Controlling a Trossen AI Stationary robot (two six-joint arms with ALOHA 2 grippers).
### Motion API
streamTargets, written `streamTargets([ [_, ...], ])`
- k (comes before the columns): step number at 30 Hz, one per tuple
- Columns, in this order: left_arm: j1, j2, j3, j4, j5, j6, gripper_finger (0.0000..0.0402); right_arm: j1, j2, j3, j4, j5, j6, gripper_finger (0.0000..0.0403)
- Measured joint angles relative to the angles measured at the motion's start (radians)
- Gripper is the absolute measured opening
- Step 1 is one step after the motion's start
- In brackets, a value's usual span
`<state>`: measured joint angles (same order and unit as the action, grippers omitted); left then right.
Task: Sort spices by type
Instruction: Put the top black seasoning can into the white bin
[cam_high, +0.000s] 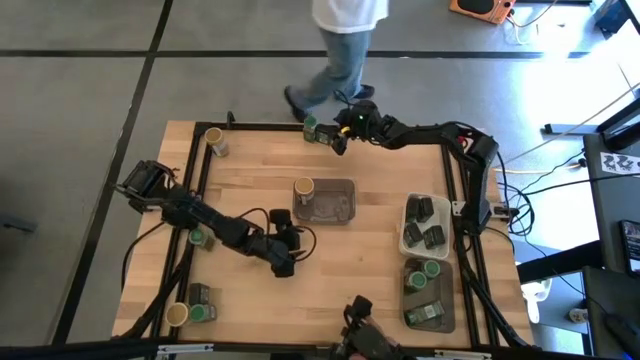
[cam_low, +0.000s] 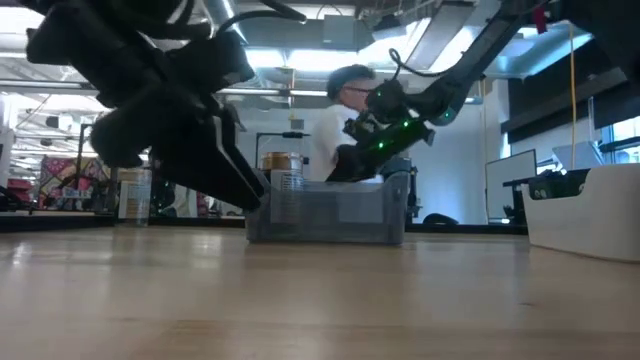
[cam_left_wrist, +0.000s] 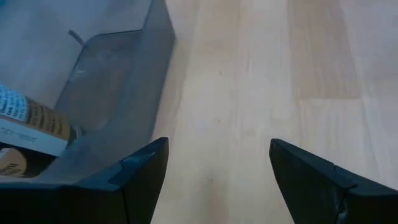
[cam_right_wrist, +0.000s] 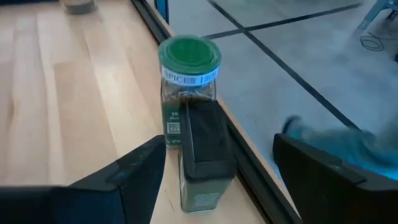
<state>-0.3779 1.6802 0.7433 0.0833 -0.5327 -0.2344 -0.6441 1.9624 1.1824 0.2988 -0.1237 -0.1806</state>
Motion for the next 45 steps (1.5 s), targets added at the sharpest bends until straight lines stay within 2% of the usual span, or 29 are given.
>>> streamTargets([
  [6, 0.025, 0.0, 0.0, 0.005, 0.0, 0.0, 0.0279, -0.007, 0.062, 0.023, -0.007, -0.001, -0.033, 0.0296],
  [14, 0.04, 0.0, 0.0, 0.007, 0.0, 0.002, 0.0279, -0.005, 0.109, 0.119, -0.086, -0.01, -0.036, 0.0288],
  [18, 0.04, 0.0, 0.0, 0.004, 0.0, 0.002, 0.0279, -0.005, 0.147, 0.171, -0.152, -0.009, -0.04, 0.0243],
  [25, 0.039, 0.0, 0.0, 0.003, 0.0, 0.002, 0.0279, -0.003, 0.158, 0.203, -0.231, -0.002, -0.072, 0.0118],
  [31, 0.036, 0.0, 0.0, 0.002, 0.0, -0.015, 0.0279, 0.026, 0.022, 0.203, -0.384, 0.023, -0.095, 0.0117],
  [34, 0.028, 0.0, 0.0, 0.003, 0.0, -0.018, 0.0279, 0.08, -0.075, 0.203, -0.501, 0.09, -0.098, 0.0117],
  [41, -0.015, 0.0, 0.0, 0.006, 0.0, -0.021, 0.0279, 0.299, -0.351, 0.203, -0.789, 0.37, -0.05, 0.0117],
  [45, -0.042, 0.0, 0.0, 0.008, 0.001, -0.025, 0.0279, 0.472, -0.511, 0.203, -0.932, 0.537, 0.071, 0.0119],
])
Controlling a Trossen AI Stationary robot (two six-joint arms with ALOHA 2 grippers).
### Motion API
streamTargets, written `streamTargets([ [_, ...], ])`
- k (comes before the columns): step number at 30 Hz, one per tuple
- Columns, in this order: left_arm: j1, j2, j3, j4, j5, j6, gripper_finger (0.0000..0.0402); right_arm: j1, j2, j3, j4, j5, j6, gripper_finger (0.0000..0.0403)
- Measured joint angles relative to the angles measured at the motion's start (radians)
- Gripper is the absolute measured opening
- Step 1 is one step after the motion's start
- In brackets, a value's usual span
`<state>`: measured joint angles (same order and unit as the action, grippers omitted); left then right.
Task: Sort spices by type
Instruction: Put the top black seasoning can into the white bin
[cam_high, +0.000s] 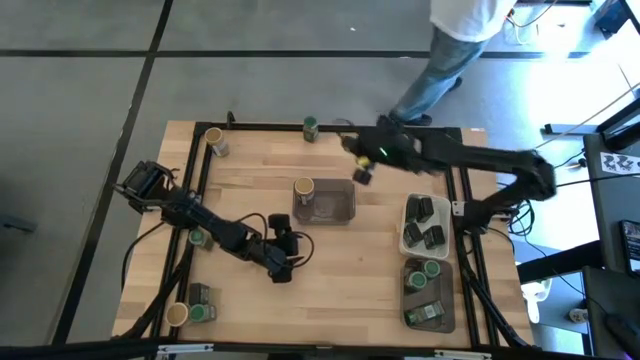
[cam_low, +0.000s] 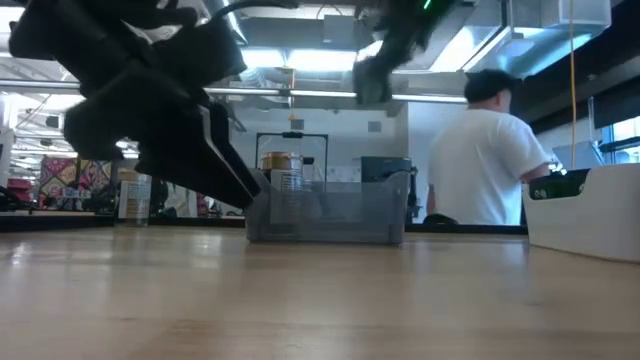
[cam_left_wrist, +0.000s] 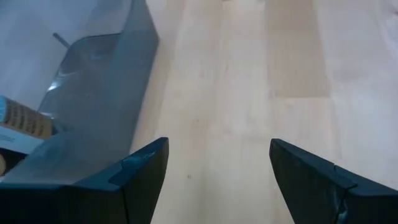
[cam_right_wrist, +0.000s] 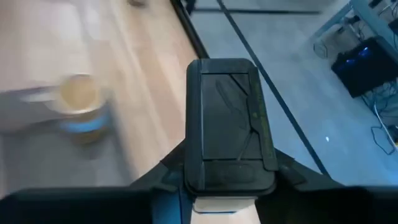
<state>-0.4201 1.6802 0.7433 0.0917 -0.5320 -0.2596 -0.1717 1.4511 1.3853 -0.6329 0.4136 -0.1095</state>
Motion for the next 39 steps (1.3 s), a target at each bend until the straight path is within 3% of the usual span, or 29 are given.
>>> streamTargets([
  [6, -0.012, 0.0, 0.0, 0.008, 0.0, -0.011, 0.0279, 0.259, -0.174, 0.0, -0.244, 0.164, 0.31, 0.0119],
  [10, -0.012, 0.0, 0.0, 0.005, 0.0, -0.048, 0.0279, 0.397, -0.223, 0.0, -0.409, 0.189, 0.556, 0.012],
  [21, -0.046, 0.0, 0.0, -0.002, 0.0, -0.084, 0.0279, 0.58, -0.212, -0.011, -0.944, 0.244, 1.236, 0.0121],
  [32, -0.054, 0.0, 0.0, -0.001, 0.0, -0.093, 0.0279, 0.59, -0.229, -0.24, -0.939, 0.089, 1.533, 0.0121],
  [39, -0.054, 0.0, 0.0, -0.002, 0.0, -0.092, 0.0279, 0.588, -0.318, -0.373, -0.939, 0.032, 1.641, 0.0122],
])
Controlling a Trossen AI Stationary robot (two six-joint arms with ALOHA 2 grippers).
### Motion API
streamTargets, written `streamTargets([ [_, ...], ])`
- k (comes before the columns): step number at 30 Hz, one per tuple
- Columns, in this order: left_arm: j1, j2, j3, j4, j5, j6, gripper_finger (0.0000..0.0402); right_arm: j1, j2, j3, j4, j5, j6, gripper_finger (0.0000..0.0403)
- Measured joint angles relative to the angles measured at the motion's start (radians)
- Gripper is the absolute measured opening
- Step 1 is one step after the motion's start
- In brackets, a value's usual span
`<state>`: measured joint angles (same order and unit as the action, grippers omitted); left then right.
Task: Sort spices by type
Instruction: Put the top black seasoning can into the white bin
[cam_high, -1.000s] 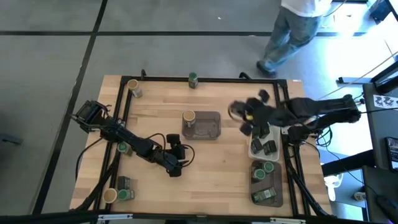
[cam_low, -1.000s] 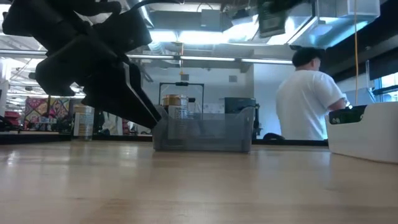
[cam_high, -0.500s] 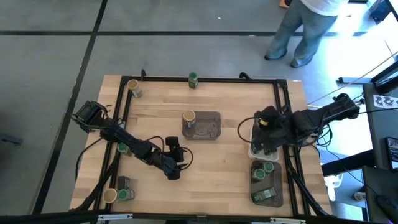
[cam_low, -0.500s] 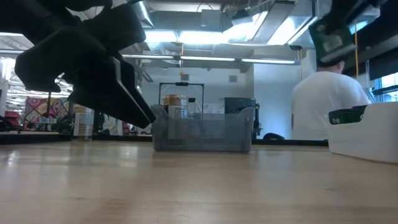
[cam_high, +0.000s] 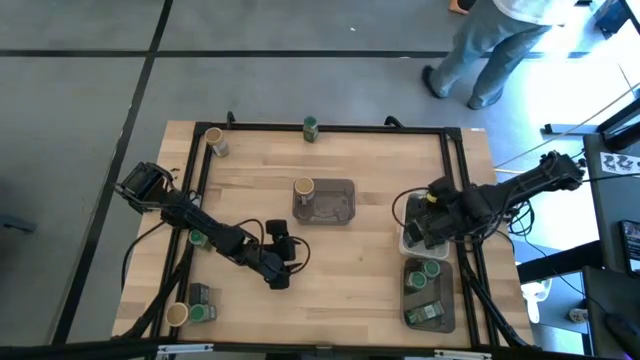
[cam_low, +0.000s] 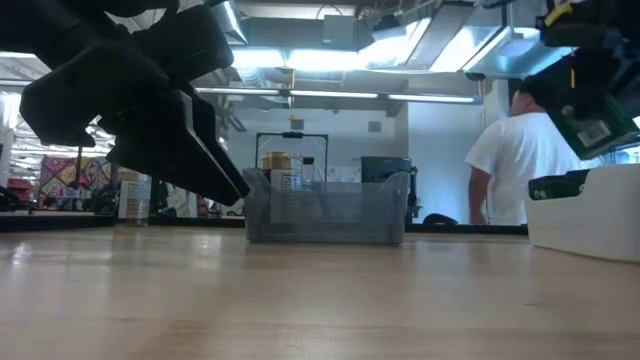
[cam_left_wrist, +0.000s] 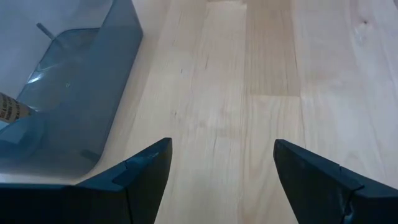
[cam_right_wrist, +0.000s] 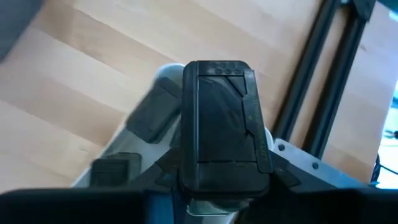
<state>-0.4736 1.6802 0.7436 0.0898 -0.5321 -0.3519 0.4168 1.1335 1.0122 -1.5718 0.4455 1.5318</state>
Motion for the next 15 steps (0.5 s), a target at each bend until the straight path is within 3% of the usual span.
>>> streamTargets([
  [8, 0.0, 0.0, 0.0, 0.0, 0.0, 0.003, 0.0278, 0.0, -0.111, -0.112, 0.002, -0.046, 0.084, 0.0122],
  [15, 0.0, 0.0, 0.0, -0.001, 0.0, 0.003, 0.0278, 0.0, -0.133, -0.198, 0.002, -0.046, 0.133, 0.0122],
])
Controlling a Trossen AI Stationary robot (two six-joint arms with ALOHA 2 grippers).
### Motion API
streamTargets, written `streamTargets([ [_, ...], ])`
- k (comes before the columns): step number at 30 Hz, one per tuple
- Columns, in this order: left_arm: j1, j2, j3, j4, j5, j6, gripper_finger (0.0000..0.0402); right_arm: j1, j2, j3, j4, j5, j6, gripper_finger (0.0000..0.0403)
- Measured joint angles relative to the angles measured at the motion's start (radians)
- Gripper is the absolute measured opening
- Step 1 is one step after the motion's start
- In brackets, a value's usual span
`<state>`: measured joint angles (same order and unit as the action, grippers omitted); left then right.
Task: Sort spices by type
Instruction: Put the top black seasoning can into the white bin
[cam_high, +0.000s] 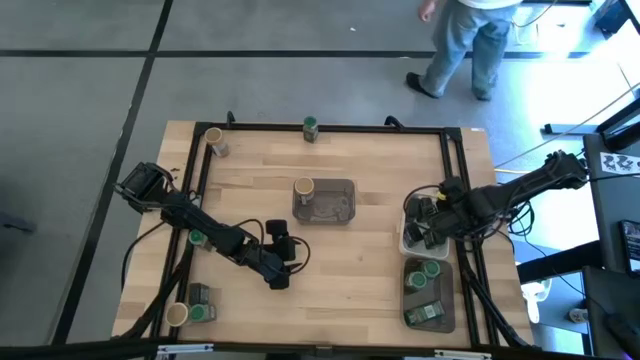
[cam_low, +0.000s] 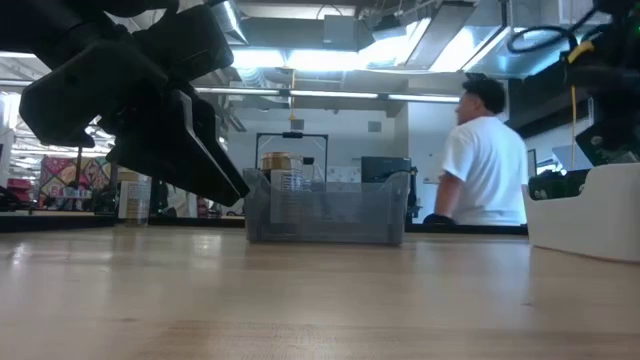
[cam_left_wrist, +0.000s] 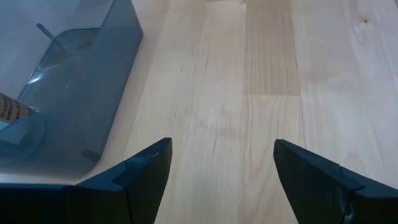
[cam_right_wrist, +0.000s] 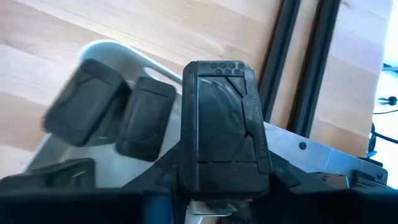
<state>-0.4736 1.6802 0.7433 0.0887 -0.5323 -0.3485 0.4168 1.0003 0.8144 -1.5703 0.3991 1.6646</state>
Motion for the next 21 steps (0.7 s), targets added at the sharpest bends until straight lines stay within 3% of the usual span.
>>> streamTargets([
  [21, 0.001, 0.0, 0.0, -0.002, 0.0, 0.0, 0.0278, 0.002, 0.149, -0.084, 0.153, 0.158, 0.096, 0.0122],
])
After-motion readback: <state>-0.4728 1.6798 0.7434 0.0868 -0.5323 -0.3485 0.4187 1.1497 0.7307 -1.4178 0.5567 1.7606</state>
